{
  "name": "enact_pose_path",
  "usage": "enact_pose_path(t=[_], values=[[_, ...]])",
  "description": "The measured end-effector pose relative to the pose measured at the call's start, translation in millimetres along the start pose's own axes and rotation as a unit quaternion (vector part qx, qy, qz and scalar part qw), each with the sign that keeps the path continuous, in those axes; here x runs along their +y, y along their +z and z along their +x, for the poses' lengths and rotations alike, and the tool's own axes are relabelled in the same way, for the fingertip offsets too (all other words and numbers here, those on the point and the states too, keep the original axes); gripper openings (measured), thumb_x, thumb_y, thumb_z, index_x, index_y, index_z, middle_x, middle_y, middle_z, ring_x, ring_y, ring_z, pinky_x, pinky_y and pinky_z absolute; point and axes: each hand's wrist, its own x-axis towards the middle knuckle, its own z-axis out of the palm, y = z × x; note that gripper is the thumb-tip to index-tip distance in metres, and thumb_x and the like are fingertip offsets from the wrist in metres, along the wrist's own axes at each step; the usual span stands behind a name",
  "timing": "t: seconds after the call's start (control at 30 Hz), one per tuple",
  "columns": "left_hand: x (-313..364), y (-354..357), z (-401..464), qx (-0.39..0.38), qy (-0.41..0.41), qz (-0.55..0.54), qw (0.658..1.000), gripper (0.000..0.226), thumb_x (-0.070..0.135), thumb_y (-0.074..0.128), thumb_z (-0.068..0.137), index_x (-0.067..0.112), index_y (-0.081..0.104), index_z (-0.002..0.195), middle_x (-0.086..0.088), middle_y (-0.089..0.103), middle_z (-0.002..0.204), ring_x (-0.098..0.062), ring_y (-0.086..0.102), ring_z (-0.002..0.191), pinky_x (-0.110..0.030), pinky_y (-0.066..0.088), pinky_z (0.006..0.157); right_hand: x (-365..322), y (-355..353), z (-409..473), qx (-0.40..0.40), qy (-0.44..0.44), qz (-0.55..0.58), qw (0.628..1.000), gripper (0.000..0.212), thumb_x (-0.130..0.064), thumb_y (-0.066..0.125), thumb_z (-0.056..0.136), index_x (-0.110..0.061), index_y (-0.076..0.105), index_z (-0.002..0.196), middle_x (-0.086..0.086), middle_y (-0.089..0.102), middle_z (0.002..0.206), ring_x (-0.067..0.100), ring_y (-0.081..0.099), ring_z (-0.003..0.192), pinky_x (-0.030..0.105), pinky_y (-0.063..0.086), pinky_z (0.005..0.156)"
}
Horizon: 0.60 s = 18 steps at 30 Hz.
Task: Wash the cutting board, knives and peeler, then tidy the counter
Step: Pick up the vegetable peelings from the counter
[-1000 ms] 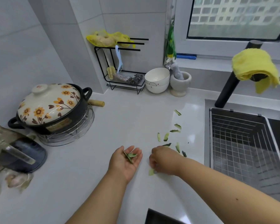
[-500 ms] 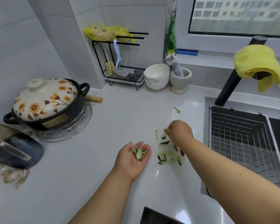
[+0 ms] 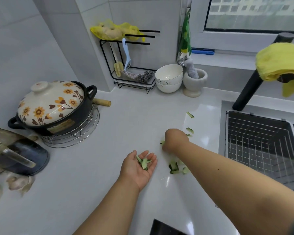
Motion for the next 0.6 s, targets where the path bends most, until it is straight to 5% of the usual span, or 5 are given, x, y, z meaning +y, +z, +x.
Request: enact_pose_path(t=[0.17,0.27,0.4,0.53,0.6], values=[[-1,8,3,0.007,0.0,0.015,1.0,0.039,0.034,0.042,0.102,-0.002,0.058,0.102,-0.02,0.062,0.09,-0.032,0.062,0.089,-0.041,0.051,0.087,3,-15,0,-0.001,-0.004,0.121,0.993,0.029,-0.022,0.065,0.077,-0.011,0.042,0.064,0.0,0.043,0.062,0.015,0.043,0.056,0.022,0.034,0.048],[-2,15,6,-0.008,-0.005,0.003,1.0,0.041,0.034,0.04,0.102,-0.003,0.058,0.106,-0.019,0.062,0.092,-0.03,0.061,0.09,-0.042,0.051,0.087,-8,-35,-16,-0.008,-0.097,0.233,0.968,0.013,-0.017,0.069,0.076,-0.007,0.062,0.078,0.001,0.058,0.071,0.017,0.055,0.068,0.028,0.047,0.062],[-6,24,8,-0.033,-0.011,-0.042,0.998,0.04,0.029,0.037,0.104,-0.004,0.061,0.107,-0.021,0.067,0.103,-0.032,0.064,0.1,-0.044,0.052,0.083,-12,-43,-36,-0.074,-0.207,0.196,0.956,0.013,-0.023,0.071,0.082,-0.011,0.072,0.084,-0.001,0.068,0.077,0.011,0.058,0.066,0.024,0.049,0.06],[-3,26,15,-0.019,-0.006,-0.039,0.999,0.04,0.028,0.039,0.103,-0.004,0.062,0.099,-0.021,0.065,0.092,-0.033,0.063,0.088,-0.043,0.051,0.083,40,-50,7,0.103,-0.032,0.215,0.971,0.019,-0.024,0.066,0.085,-0.008,0.071,0.095,0.01,0.07,0.093,0.022,0.064,0.084,0.032,0.053,0.074],[-2,25,17,-0.014,-0.004,-0.037,0.999,0.043,0.031,0.038,0.103,-0.005,0.062,0.099,-0.021,0.065,0.092,-0.033,0.063,0.087,-0.042,0.052,0.083,71,-47,23,0.099,0.073,0.158,0.98,0.03,-0.023,0.066,0.082,-0.004,0.068,0.106,0.012,0.068,0.106,0.028,0.064,0.097,0.036,0.053,0.084]])
